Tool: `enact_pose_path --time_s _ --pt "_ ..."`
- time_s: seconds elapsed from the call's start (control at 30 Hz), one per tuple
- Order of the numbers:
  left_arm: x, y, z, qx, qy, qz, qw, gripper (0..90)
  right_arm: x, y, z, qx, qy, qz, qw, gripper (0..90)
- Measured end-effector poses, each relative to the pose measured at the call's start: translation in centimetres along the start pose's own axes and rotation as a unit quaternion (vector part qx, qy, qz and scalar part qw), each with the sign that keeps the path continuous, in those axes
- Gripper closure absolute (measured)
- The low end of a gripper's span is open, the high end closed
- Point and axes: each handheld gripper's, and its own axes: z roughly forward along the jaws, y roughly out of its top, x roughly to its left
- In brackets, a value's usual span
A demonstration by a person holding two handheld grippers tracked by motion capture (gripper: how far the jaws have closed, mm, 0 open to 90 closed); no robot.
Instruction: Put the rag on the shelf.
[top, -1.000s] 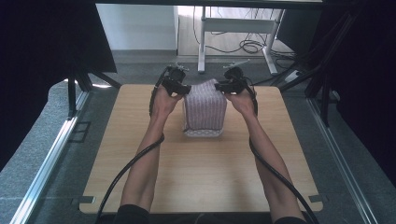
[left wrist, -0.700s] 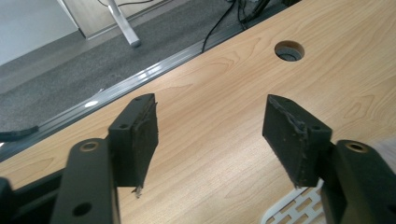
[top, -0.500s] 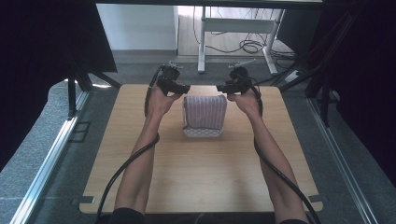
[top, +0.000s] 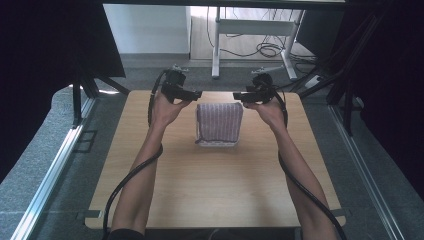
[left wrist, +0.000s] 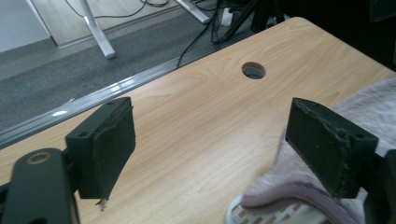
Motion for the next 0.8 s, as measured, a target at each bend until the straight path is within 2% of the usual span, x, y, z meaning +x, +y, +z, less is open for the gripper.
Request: enact_pose_path --time_s 0.07,0.43,0.57,0.8 --pt "-0.2 -0.1 -0.3 0.000 -0.002 0.005 1.0000 14.8 0.2 -0.1 -0.4 0.000 0.012 0.003 0.9999 26.6" --pt "-1.2 -1.6 -1.5 -0.004 -0.020 0.023 0.9995 13.3 1.9 -0.9 -1.6 0.004 0.031 -0.016 0.9994 16.5" --pt "-1.3 -2.2 -1.9 -0.007 -0.028 0.023 0.9993 12.8 2.3 -1.5 -1.8 0.006 0.037 -0.017 0.9991 15.1" --pt "-2.0 -3.4 -2.5 -0.008 -0.038 0.037 0.9986 12.6 2.9 -2.7 -2.3 0.006 0.043 -0.019 0.9989 14.6"
